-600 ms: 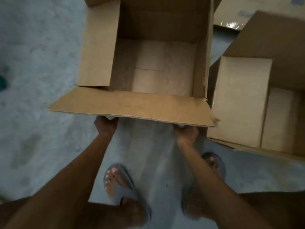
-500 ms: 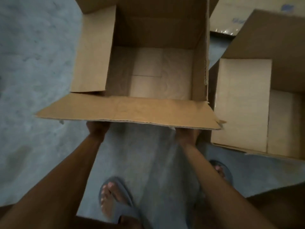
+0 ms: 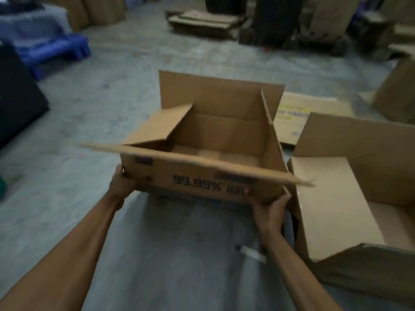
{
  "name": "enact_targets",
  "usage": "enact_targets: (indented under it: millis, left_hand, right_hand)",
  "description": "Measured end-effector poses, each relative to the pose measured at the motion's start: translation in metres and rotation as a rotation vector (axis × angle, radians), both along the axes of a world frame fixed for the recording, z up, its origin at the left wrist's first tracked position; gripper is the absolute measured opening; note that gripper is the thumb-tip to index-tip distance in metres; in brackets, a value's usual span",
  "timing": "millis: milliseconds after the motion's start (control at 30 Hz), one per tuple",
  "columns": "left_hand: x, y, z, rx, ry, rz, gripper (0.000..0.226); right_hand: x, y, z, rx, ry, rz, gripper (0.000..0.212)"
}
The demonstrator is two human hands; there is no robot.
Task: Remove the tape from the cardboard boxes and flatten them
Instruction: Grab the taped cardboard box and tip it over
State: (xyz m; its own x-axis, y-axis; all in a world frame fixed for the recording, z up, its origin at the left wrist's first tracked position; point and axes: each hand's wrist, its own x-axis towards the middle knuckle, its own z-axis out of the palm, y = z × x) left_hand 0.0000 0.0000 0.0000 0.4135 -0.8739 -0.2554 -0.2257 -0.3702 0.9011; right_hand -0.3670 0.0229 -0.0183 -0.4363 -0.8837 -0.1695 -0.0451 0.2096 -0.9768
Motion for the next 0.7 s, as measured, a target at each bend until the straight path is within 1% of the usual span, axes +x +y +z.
enact_targets:
  millis: [33,67,100,167,233,300,333,400,467,500,567,633,700]
  left_hand:
    - [0.006,-0.006,0.015,-0.006,-0.05,0.042,0.077]
    - [0.008,-0.011,0.034,0.003,-0.101,0.083,0.086]
    - [0.013,-0.021,0.049,-0.021,-0.124,0.12,0.093]
    - [0.02,-0.037,0.086,-0.123,-0.125,0.173,0.098]
    - [0.032,-0.051,0.119,-0.226,-0.083,0.232,0.103]
    - [0.041,-0.059,0.151,-0.297,-0.062,0.282,0.107]
    - [0.04,-0.058,0.17,-0.316,-0.08,0.287,0.111]
    - [0.035,-0.055,0.202,-0.348,-0.172,0.275,0.118]
    - [0.037,-0.061,0.221,-0.332,-0.293,0.245,0.117]
    - [0.038,-0.066,0.228,-0.316,-0.341,0.216,0.115]
    - [0.038,-0.077,0.233,-0.216,-0.431,0.142,0.111]
    - [0.036,-0.087,0.234,-0.121,-0.535,0.068,0.1]
    - [0.034,-0.101,0.226,-0.098,-0.579,0.001,0.089]
  right_hand:
    - [0.003,-0.004,0.02,-0.062,0.047,-0.035,0.122]
    - [0.003,-0.008,0.039,-0.078,0.161,-0.047,0.119]
    - [0.005,-0.014,0.058,-0.096,0.26,-0.05,0.109]
    - [0.003,-0.028,0.089,-0.166,0.372,-0.068,0.094]
    - [0.002,-0.041,0.127,-0.217,0.44,-0.066,0.091]
    - [0.003,-0.054,0.163,-0.238,0.463,-0.036,0.095]
    - [0.003,-0.06,0.177,-0.253,0.462,-0.024,0.096]
    - [0.004,-0.069,0.198,-0.303,0.482,-0.011,0.097]
    - [0.006,-0.076,0.214,-0.315,0.531,0.013,0.098]
    - [0.008,-0.08,0.222,-0.293,0.575,0.031,0.098]
    - [0.012,-0.086,0.232,-0.206,0.691,0.048,0.094]
    - [0.015,-0.093,0.236,-0.145,0.793,0.057,0.085]
    - [0.017,-0.103,0.232,-0.121,0.848,0.079,0.078]
